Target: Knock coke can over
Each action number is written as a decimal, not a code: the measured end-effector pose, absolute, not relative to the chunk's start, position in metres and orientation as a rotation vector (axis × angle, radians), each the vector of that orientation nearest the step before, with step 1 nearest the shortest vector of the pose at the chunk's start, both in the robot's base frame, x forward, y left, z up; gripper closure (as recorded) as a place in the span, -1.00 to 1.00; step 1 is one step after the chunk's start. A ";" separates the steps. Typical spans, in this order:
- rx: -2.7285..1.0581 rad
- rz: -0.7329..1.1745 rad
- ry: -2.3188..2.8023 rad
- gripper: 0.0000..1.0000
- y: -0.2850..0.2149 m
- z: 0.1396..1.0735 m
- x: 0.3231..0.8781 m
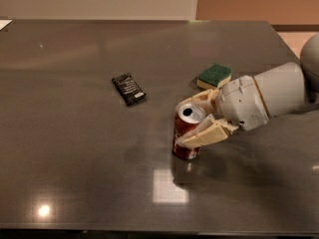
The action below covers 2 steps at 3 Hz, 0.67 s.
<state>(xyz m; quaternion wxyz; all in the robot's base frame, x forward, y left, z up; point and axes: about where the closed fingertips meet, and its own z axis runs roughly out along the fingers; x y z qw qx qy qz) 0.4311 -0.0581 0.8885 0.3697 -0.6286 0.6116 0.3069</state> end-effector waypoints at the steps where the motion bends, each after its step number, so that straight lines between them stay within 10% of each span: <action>1: -1.629 0.755 1.610 0.92 -0.060 0.893 0.439; 2: -1.665 0.686 1.677 1.00 -0.065 0.902 0.448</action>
Offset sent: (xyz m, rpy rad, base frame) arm 0.0483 -0.0524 0.0458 -0.8356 0.0073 -0.1079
